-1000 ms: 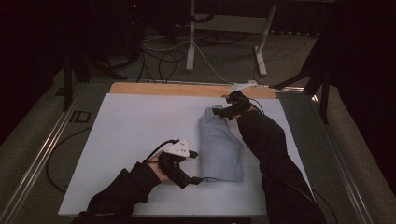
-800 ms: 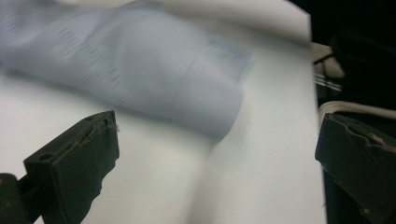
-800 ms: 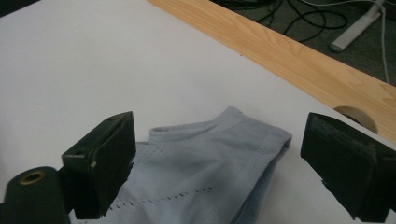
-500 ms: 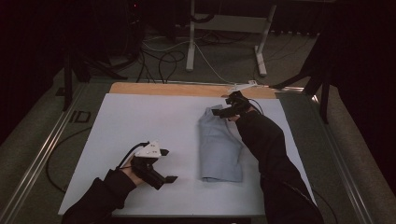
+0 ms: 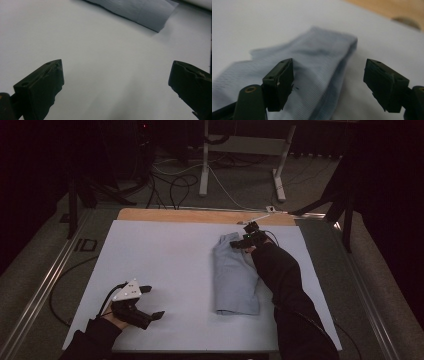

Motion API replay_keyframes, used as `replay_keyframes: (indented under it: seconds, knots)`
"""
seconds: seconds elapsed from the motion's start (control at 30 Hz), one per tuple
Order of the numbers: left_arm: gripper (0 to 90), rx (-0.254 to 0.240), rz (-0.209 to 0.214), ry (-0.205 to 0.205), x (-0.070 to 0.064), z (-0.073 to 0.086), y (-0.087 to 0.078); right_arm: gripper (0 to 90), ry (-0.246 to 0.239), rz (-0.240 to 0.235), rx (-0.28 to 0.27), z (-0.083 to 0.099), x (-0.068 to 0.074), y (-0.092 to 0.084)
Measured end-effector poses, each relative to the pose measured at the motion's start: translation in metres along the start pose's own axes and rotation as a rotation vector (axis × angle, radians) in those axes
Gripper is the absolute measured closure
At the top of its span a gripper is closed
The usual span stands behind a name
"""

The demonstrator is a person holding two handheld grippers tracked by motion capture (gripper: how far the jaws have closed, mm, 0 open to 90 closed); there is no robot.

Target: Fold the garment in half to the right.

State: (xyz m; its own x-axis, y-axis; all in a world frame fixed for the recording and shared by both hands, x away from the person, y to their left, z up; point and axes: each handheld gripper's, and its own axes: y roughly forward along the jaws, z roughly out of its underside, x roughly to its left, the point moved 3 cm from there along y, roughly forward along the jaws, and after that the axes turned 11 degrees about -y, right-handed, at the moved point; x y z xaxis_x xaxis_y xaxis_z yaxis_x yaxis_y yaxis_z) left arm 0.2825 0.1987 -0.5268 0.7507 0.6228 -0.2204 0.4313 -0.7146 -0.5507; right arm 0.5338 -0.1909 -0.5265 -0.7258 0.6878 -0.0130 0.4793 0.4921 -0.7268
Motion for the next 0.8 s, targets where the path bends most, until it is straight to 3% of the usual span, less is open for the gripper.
replay_keyframes:
  seconds: [0.13, 0.23, 0.3, 0.47, 0.6, 0.7, 0.8]
  knots:
    - [1.0, -0.012, -0.012, -0.019, 0.005, 0.005, -0.005, 31.8, 0.018, -0.024, 0.035, 0.009, -0.001, 0.008]
    - [1.0, -0.012, -0.016, -0.029, 0.008, 0.009, -0.003, 43.0, 0.018, -0.053, 0.041, 0.011, 0.001, 0.009]
    - [1.0, -0.014, -0.019, -0.036, 0.011, 0.01, -0.002, 53.5, 0.008, -0.062, 0.048, 0.01, 0.002, 0.008]
    - [1.0, -0.021, -0.025, -0.046, 0.013, 0.013, -0.002, 83.3, -0.062, -0.027, 0.041, 0.004, 0.006, 0.0]
    - [1.0, -0.032, -0.03, -0.048, 0.014, 0.012, -0.004, 85.8, -0.1, -0.028, -0.028, -0.008, 0.011, -0.011]
    - [1.0, -0.045, -0.035, -0.048, 0.015, 0.012, -0.005, 85.9, -0.076, -0.049, -0.076, -0.013, 0.011, -0.013]
    - [1.0, -0.047, -0.04, -0.049, 0.016, 0.011, -0.006, 85.9, -0.065, -0.043, -0.036, -0.012, 0.01, -0.006]
